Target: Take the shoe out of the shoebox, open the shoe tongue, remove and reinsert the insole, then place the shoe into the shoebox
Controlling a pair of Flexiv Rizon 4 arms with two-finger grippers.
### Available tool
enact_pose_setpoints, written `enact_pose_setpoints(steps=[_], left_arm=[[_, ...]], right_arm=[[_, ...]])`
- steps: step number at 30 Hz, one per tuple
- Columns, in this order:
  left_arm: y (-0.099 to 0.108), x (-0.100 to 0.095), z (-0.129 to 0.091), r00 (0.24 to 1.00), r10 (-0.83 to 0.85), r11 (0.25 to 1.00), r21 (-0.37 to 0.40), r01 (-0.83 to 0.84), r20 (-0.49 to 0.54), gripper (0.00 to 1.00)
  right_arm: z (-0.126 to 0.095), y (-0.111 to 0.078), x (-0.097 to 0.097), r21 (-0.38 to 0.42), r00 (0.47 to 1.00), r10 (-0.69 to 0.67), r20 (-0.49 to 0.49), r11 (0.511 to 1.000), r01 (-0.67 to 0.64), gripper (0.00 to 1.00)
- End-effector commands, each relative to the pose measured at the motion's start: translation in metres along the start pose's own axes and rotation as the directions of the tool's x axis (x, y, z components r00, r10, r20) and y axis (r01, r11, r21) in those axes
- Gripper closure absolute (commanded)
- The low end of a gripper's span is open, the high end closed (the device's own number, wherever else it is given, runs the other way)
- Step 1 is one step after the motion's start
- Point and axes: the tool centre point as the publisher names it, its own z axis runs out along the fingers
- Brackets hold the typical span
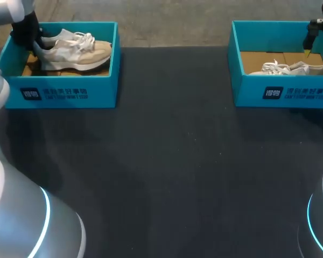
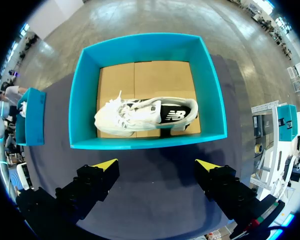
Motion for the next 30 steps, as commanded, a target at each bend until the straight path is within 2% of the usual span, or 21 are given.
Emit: enact_pose_setpoints(steps=[1,11,23,28,30], left_arm=[[0.004,0.007,-0.006,1.000,0.008,0.999,0.054,-0.008,0.004,1.00],[-0.002,0.016,-0.015,1.000,0.003,0.999,0.041,-0.003,-0.004,1.00],[-0.012,0.019,-0.058,1.000,-0.010,1.000,-0.019,0.011,0.011,1.00],[-0.016,0.015,-0.086,1.000,-0.023,0.999,-0.039,0.023,0.018,1.00],[-0.017,0.015,-0.088,1.000,-0.024,0.999,-0.043,0.024,0.016,1.00]], right_arm=[[0.000,0.000,0.000,0.000,1.000,0.000,0.001,1.000,0.000,0.00],[0.000,0.000,0.000,0.000,1.000,0.000,0.001,1.000,0.000,0.00],[0.000,0.000,0.000,0.000,1.000,0.000,0.001,1.000,0.000,0.00],[0.000,0.000,0.000,0.000,1.000,0.000,0.001,1.000,0.000,0.00],[0.000,0.000,0.000,0.000,1.000,0.000,0.001,1.000,0.000,0.00]])
